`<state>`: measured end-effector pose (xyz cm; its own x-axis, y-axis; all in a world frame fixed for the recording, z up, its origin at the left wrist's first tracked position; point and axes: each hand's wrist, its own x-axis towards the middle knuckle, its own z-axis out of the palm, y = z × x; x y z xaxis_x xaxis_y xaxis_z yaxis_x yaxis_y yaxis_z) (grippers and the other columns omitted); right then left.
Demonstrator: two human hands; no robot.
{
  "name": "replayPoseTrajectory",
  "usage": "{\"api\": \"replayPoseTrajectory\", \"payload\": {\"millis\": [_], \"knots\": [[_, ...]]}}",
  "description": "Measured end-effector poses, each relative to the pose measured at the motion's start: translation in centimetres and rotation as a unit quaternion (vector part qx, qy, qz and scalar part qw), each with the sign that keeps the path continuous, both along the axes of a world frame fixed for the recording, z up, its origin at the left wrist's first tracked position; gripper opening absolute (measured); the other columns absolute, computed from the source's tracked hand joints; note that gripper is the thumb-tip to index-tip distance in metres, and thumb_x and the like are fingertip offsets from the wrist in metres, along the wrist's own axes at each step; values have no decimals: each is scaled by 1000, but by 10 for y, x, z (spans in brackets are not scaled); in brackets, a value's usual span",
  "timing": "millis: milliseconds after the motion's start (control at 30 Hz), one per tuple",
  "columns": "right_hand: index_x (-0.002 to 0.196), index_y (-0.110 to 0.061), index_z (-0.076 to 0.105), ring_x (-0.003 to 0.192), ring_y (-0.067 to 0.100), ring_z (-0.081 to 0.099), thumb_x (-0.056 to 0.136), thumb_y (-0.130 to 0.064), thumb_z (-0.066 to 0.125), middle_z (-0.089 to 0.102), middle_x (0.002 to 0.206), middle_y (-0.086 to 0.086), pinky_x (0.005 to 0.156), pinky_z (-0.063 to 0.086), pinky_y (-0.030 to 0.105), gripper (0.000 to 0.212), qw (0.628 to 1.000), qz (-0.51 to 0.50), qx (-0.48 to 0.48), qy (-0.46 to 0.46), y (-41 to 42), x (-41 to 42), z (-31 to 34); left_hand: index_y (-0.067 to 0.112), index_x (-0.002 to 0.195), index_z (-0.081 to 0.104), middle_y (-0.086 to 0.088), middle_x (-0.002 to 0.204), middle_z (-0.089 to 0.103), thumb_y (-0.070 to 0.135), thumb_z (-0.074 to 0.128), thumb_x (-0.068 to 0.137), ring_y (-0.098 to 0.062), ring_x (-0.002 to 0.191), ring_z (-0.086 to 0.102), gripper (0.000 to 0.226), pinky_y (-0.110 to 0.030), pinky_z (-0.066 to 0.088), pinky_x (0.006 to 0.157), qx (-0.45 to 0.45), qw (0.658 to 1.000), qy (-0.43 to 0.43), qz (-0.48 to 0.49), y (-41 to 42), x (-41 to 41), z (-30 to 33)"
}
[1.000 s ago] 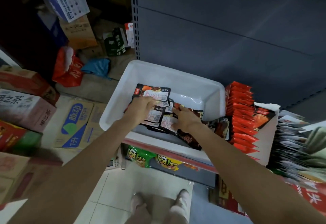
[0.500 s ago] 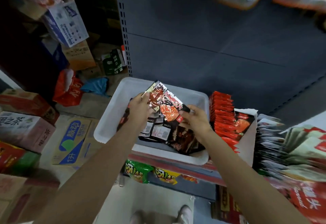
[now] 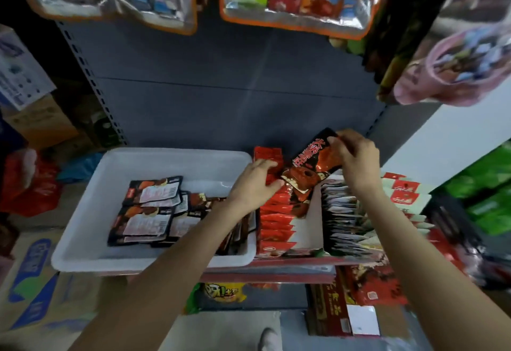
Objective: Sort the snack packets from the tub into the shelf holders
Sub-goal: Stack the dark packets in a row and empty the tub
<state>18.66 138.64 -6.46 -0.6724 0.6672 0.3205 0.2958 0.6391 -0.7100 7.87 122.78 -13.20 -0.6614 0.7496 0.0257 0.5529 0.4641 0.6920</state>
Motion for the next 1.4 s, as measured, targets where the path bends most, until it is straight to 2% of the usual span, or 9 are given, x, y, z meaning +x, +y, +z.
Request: {"api": "replayPoseTrajectory", "payload": {"millis": [100,200,467,667,767,900,1133,1267,1400], "knots": [[105,-11,66,89,31,62,94,-26,55,68,98,11,74,46,37,21,995,5,95,-38,14,5,3,16,151,11,-1,159,7,64,60,77,-18,146,6,101,-41,14,119,-117,986,50,-106,8,7,-3],[110,-14,65,96,34,60,93,-26,56,66,107,11,75,46,38,23,984,31,148,-98,19,1,-5,16,151,-4,-1,158,-13,76,57,69,-16,145,-13,118,-35,-2,117,-197,964,99,-149,9,3,-13],[101,-11,69,92,31,64,90,-22,60,69,100,10,79,52,41,18,977,121,150,-91,15,-20,-19,15,150,-9,0,157,-18,78,55,68,-14,144,-18,121,-33,-4,119,-227,952,111,-175,8,0,-15],[99,-3,70,89,28,64,89,-16,62,70,96,13,79,45,28,18,983,131,123,-46,9,-21,-21,17,149,-10,2,156,-19,76,56,69,-12,143,-20,120,-32,-7,117,-214,957,91,-175,7,2,-17],[101,-6,70,89,28,64,90,-18,61,69,97,12,82,49,32,18,977,146,130,-84,8,-23,-26,18,150,-9,3,156,-19,75,56,70,-10,143,-20,118,-28,-9,113,-207,958,89,-176,6,1,-17],[106,-12,70,96,25,65,92,-13,57,70,105,8,83,49,30,19,959,158,84,-219,10,-19,-48,19,150,-9,4,157,-18,75,56,70,-10,143,-19,117,-29,-8,114,-205,959,86,-174,5,2,-17],[105,-25,69,94,29,63,93,-12,49,70,100,6,71,50,34,27,926,130,110,-338,-2,-23,-76,19,151,1,6,158,-10,71,59,71,-8,144,-13,112,-30,-1,116,-179,968,82,-156,5,3,-15],[109,-19,67,97,31,62,92,-16,52,68,106,8,73,50,35,23,938,115,126,-303,-5,-24,-78,22,149,22,10,158,7,61,61,78,-8,145,2,91,-34,12,117,-111,986,49,-116,-2,2,-10],[104,-12,68,94,25,62,89,-11,58,67,102,8,77,52,37,18,975,106,95,-169,-12,-23,-68,18,134,48,4,145,40,38,58,90,-13,134,33,49,-31,28,109,2,999,45,-13,-27,-9,-17]]}}
